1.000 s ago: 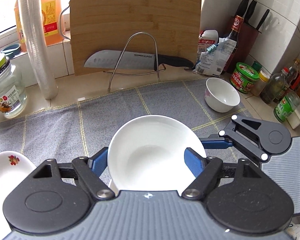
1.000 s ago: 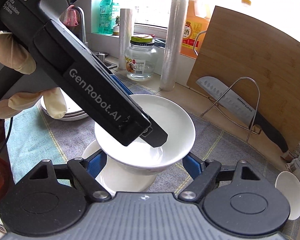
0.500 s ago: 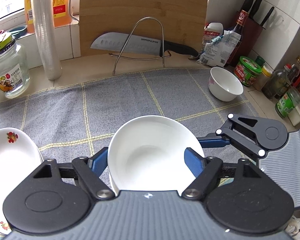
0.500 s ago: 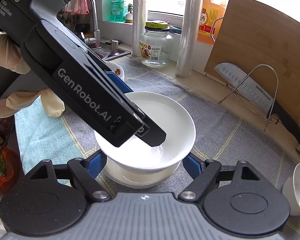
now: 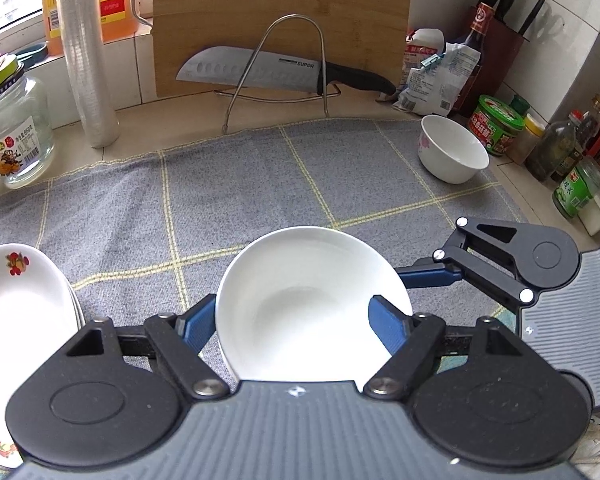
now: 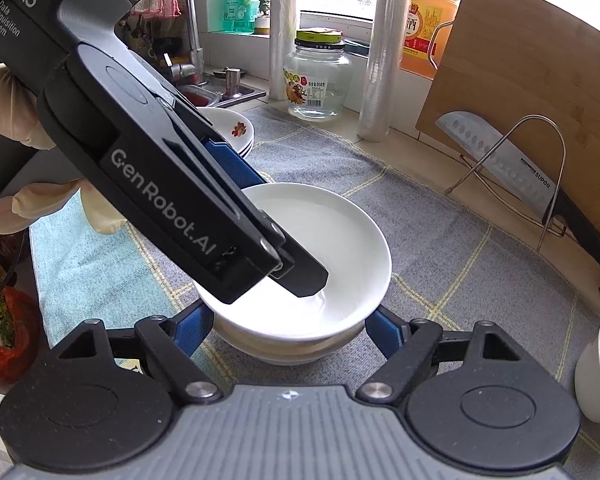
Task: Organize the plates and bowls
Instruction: 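Lower the held white bowl into the pink-print bowl, then open the left tool and lift it off the stacked bowls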
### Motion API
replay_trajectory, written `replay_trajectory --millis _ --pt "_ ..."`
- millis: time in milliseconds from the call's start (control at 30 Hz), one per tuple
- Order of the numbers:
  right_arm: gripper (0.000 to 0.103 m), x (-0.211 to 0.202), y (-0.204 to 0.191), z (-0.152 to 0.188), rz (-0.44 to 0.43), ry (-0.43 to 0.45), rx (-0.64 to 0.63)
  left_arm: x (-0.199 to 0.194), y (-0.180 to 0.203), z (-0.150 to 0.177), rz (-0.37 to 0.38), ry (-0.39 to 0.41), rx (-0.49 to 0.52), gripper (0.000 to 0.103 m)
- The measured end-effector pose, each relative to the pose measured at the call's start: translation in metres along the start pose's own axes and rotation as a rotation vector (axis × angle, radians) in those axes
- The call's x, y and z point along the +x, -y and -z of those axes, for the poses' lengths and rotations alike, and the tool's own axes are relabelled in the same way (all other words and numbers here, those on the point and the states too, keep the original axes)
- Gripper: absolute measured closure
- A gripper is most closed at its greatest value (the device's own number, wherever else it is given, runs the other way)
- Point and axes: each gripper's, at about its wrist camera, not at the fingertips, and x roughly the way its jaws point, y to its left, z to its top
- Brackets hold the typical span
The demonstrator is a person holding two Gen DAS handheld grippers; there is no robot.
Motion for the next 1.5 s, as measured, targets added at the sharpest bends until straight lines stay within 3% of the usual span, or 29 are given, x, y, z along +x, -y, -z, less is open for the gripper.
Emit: replay_trajectory --millis 733,833,933,967,1233,1500 --pt "0.016 0.001 0.001 0.001 -0.006 0.009 0.001 0.005 -0.001 0.001 -0.002 -0.003 -0.008 0.024" --pt "0.014 0.001 0.001 0.001 -0.008 0.011 0.0 0.006 -0.002 0.002 -0.006 0.003 -0.01 0.024" --pt "0.006 0.002 0.001 0.002 -0.01 0.018 -0.005 0.004 -0.002 0.001 -0.005 0.014 -0.012 0.022" --pt "0.0 0.001 0.0 0.002 -0.008 0.027 -0.006 0.003 -0.002 0.001 -0.005 0.021 -0.014 0.022" --pt "0.0 -0.012 0.004 0.004 -0.022 0.073 -0.007 -0.015 -0.01 0.006 -0.042 0.124 -0.062 0.011" --pt "0.0 -0.017 -0.003 0.005 -0.043 0.1 -0.026 -0.036 -0.009 0.023 -0.157 0.239 -0.097 0.01"
